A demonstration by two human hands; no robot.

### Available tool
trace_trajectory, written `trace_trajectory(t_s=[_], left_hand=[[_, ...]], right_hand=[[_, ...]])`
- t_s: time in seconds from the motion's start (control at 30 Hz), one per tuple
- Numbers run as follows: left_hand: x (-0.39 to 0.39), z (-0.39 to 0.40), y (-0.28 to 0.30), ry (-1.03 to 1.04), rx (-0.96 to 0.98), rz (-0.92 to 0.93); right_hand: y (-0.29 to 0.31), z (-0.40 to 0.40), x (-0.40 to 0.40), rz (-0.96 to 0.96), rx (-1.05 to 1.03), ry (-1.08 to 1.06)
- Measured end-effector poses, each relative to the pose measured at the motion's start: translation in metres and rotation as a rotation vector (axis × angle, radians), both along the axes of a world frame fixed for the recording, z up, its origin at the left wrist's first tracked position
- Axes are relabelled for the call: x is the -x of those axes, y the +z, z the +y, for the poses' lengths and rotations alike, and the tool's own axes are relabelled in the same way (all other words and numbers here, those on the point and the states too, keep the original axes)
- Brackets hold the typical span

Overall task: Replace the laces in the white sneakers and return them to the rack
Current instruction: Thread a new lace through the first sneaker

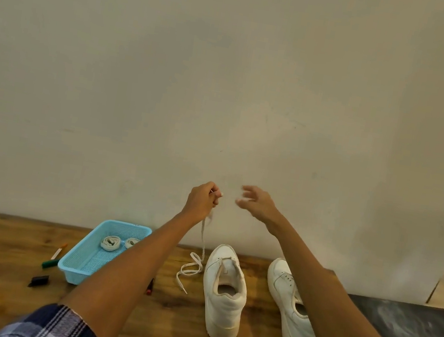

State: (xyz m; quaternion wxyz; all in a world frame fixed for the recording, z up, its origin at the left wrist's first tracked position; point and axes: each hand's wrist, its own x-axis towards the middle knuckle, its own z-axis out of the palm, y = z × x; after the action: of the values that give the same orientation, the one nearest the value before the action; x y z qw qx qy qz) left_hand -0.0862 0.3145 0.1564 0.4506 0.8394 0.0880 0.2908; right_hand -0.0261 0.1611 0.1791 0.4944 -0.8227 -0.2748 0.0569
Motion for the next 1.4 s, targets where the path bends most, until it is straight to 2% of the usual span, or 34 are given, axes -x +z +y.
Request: trace_trajectory(t_s=[0.07, 0.13, 0.23, 0.33, 0.43, 0.53, 0.73, 0.83, 0.9, 0.97, 1.07, 1.13, 1.2, 1.27, 1.4], left_hand=[[0.0, -0.004, 0.003, -0.04, 0.005, 0.019], [-0.001, -0.006, 0.005, -0.031, -0.062, 0.024], [-0.001, -0.003, 0.005, 0.023, -0.162, 0.009], [-0.002, 0.006, 0.004, 0.125, -0.158, 0.012], [-0.002, 0.017, 0.0, 0.221, -0.108, 0.018], [-0.003, 0.018, -0.011, 0.213, -0.107, 0.057], [-0.004, 0.018, -0.023, 0.323, -0.084, 0.064], [-0.002, 0.028, -0.025, 0.376, -0.111, 0.183], [-0.003, 0.03, -0.029, 0.384, -0.225, 0.322], [-0.005, 0.021, -0.031, 0.27, -0.242, 0.317], [-0.008, -0.005, -0.032, -0.071, 0.023, 0.195], [-0.009, -0.017, -0.033, -0.186, 0.144, 0.224], [-0.009, -0.018, -0.036, -0.213, 0.134, 0.286], [-0.008, -0.014, -0.038, -0.193, 0.036, 0.32], [-0.005, -0.004, -0.044, -0.18, -0.014, 0.265]], right_hand=[[0.002, 0.008, 0.007, 0.015, 0.026, 0.133], [0.001, 0.014, 0.011, 0.023, 0.0, 0.153], [0.0, 0.018, 0.009, 0.082, 0.005, 0.129], [-0.001, 0.011, 0.003, 0.114, 0.018, 0.097], [-0.002, -0.005, -0.005, 0.171, -0.085, 0.058], [-0.007, -0.014, -0.012, 0.225, -0.182, -0.015], [-0.015, -0.024, -0.019, 0.232, 0.029, -0.083], [-0.017, -0.03, -0.021, 0.285, 0.001, -0.108], [-0.019, -0.03, -0.021, 0.277, 0.006, -0.097], [-0.021, -0.022, -0.015, 0.272, 0.083, 0.008], [-0.026, -0.001, -0.002, 0.275, 0.155, 0.159], [-0.029, 0.01, 0.001, 0.234, 0.181, 0.156], [-0.033, 0.015, -0.002, 0.196, 0.195, 0.115], [-0.037, 0.014, -0.006, 0.161, 0.175, 0.062], [-0.052, 0.015, -0.01, 0.09, 0.097, 0.014]])
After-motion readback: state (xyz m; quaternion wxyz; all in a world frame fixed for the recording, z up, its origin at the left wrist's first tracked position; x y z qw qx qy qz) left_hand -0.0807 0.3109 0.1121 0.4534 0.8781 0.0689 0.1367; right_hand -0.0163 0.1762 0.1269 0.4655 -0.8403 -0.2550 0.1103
